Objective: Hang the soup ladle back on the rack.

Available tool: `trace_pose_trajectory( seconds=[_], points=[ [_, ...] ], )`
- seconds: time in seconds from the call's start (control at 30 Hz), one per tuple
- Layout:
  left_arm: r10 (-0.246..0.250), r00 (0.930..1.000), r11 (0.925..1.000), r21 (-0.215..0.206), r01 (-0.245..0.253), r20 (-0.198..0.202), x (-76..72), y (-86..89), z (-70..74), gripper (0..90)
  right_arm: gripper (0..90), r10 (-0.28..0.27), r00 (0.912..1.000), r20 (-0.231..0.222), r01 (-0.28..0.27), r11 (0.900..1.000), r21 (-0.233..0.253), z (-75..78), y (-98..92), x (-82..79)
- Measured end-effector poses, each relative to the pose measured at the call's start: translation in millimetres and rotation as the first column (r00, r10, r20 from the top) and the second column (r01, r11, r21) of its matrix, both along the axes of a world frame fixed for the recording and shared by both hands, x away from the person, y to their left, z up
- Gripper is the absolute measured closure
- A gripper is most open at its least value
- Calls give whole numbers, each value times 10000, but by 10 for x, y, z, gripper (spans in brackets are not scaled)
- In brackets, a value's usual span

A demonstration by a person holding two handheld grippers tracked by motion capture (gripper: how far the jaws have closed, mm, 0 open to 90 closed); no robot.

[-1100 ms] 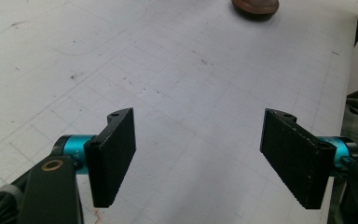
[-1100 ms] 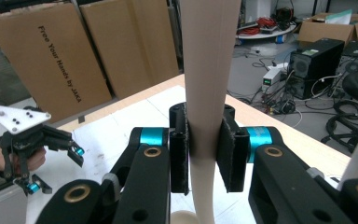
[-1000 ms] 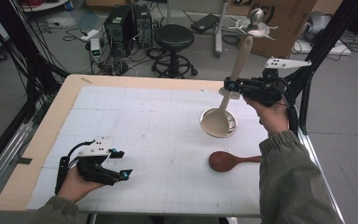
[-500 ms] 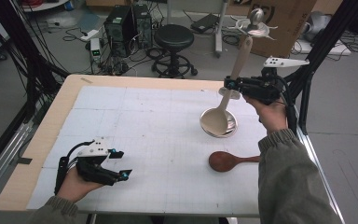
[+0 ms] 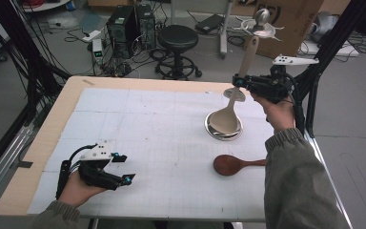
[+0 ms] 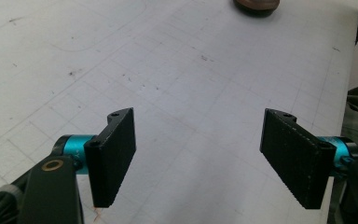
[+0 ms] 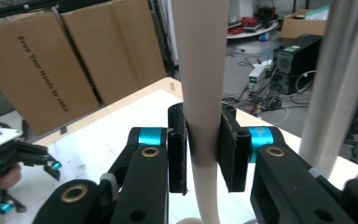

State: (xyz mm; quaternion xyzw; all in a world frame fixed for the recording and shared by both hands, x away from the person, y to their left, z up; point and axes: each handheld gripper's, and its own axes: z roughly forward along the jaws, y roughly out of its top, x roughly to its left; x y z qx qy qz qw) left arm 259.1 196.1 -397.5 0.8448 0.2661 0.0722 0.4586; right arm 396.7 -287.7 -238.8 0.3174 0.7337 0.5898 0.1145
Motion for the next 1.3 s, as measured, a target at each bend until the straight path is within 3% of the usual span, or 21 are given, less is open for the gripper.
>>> trace_pose_trajectory(
  seconds=[0.57, 0.9, 1.1, 1.3],
  points=[
    [60, 10000, 10000, -22, -60, -25, -1, 33, -11, 272, 634, -459, 9988, 171, 461, 9989, -130, -20, -65, -80],
    [114, 9999, 9999, -44, -114, -40, -5, 49, -11, 271, 608, -754, 9959, 508, 760, 9971, -84, 97, -197, -171],
    [150, 9999, 9999, -44, -150, -17, -9, 47, -9, 271, 751, -604, 9945, 858, 637, 9973, -358, 264, -224, -227],
    [170, 9999, 9998, -55, -170, -6, 0, 44, -7, 271, 878, -560, 9930, 1041, 597, 9977, -325, 396, -272, -259]
  ],
)
